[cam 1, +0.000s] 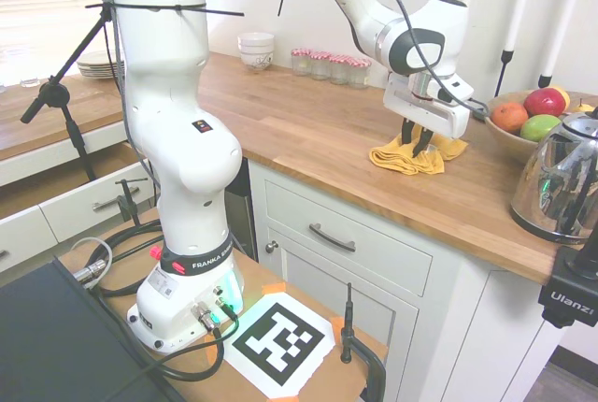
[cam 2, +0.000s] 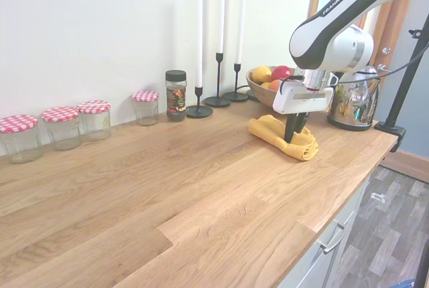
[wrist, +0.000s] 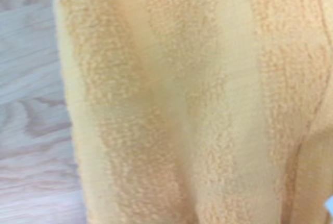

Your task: Wipe the counter

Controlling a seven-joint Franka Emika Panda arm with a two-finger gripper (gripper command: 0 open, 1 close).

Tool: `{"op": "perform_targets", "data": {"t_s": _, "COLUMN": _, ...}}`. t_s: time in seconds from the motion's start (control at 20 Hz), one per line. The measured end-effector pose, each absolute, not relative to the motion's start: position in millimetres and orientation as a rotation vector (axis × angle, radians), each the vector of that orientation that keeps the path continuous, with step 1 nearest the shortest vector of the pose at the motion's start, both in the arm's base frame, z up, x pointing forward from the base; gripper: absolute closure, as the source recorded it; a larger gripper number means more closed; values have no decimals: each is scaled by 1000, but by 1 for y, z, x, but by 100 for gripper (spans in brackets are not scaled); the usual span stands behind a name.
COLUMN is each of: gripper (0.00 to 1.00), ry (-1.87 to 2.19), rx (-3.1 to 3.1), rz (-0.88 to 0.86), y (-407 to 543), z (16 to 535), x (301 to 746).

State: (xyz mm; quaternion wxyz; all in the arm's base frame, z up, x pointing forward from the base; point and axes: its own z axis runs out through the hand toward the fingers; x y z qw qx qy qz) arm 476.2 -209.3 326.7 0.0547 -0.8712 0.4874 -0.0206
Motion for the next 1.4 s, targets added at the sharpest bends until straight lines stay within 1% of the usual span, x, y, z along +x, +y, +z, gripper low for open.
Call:
{"op": "perform_targets", "data": {"t_s": 0.85, "gripper": 0, "ry": 1538, "rx": -2614, "rz": -45, "y": -228, "z": 331, "x": 458}}
{"op": "perform_targets", "data": {"t_s": 1.15, "gripper": 0, "ry": 1567, "rx": -2584, "rz": -56, "y": -242, "z": 337, "x": 435}}
{"op": "perform_targets", "data": {"t_s": 1.4, "gripper": 0, "ry": 1571, "rx": -2553, "rz": -108, "y": -246, "z": 356, "x": 415}}
